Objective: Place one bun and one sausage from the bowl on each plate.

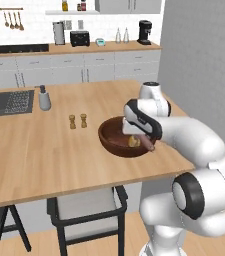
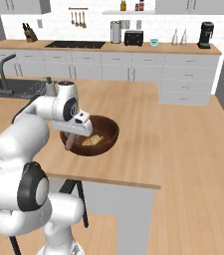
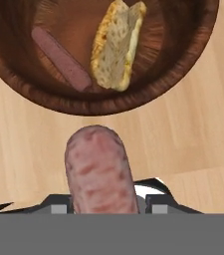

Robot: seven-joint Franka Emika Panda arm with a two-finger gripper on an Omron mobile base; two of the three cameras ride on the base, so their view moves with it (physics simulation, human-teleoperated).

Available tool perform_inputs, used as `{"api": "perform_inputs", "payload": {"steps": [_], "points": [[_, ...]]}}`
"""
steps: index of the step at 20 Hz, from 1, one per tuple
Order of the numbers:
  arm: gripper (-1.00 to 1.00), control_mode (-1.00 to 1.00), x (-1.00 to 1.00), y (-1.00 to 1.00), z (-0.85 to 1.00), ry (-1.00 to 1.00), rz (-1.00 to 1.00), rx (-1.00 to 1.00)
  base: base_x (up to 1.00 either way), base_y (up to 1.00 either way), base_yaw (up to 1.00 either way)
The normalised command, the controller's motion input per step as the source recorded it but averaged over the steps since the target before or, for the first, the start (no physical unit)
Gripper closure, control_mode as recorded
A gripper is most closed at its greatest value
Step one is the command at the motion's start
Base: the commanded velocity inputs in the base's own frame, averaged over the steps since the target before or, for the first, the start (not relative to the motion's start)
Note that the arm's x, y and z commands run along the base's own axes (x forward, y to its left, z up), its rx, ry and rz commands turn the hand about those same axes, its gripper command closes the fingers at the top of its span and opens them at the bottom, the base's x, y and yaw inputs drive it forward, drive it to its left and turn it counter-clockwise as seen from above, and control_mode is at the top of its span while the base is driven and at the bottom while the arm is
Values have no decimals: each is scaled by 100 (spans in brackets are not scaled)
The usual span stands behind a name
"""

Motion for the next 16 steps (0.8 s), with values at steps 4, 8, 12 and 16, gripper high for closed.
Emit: {"api": "perform_inputs", "payload": {"steps": [4,8,12,16], "points": [[100,-100,-18,-24,15,0,0,2,0,0,0],[100,-100,-13,-36,8,0,3,0,0,0,0],[100,-100,-24,-4,2,0,8,0,0,0,0],[100,-100,-45,0,6,0,13,0,0,0,0]]}}
